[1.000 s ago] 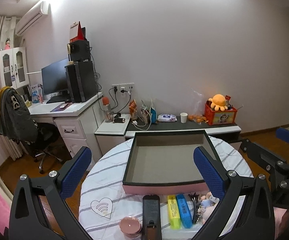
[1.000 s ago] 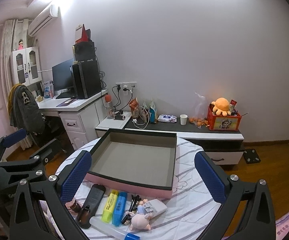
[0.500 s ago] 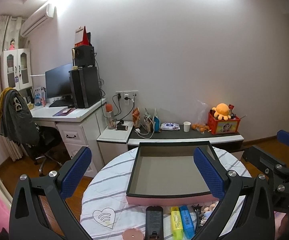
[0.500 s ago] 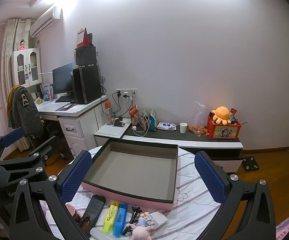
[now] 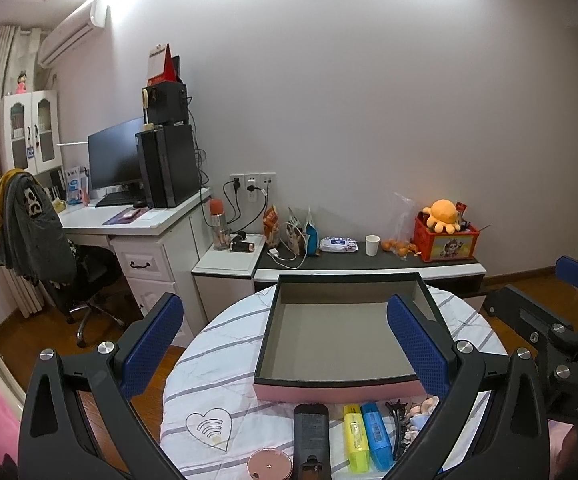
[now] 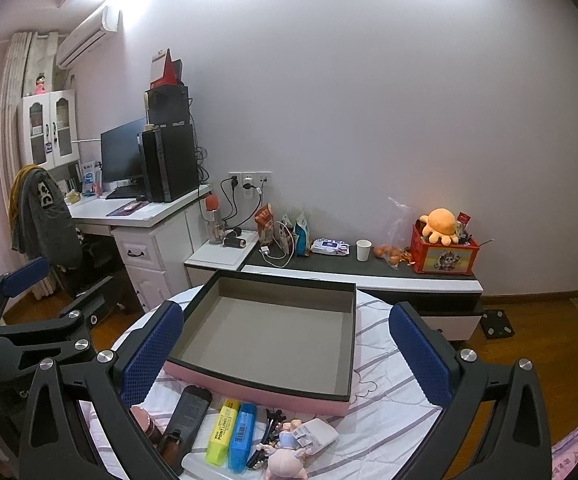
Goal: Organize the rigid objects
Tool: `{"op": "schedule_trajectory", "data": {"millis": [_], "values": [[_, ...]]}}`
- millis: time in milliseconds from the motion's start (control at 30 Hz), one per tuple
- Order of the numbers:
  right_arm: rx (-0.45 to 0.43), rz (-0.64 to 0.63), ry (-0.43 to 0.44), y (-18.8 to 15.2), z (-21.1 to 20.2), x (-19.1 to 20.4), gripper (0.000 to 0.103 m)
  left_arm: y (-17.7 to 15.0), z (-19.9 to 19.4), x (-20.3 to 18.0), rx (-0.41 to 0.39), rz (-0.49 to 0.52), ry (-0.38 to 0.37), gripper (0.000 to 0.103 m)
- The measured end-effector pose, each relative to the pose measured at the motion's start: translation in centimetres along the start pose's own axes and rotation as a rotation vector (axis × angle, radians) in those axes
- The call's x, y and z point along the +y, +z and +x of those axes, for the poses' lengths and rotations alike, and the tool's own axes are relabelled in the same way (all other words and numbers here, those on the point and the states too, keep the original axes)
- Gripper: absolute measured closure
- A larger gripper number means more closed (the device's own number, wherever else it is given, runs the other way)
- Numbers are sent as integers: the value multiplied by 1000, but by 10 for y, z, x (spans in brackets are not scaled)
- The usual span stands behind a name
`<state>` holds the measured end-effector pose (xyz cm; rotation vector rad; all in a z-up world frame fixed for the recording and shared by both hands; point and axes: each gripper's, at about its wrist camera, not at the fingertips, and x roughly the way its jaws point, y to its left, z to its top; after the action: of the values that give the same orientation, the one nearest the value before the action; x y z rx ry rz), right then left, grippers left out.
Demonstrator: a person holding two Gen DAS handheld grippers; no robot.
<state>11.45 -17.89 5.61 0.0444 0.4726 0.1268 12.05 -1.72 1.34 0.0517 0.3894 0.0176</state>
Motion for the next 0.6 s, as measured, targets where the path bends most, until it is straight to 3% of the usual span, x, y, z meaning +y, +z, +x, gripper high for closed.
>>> {"op": "schedule_trajectory", "data": {"millis": [267,600], "values": [[7,3,-30,-4,-8,0,0,-3,0,-2,12,7,-1,0],[66,25,-52,-25,-10,-1,0,-37,-5,0,86,35,-50,0]]}}
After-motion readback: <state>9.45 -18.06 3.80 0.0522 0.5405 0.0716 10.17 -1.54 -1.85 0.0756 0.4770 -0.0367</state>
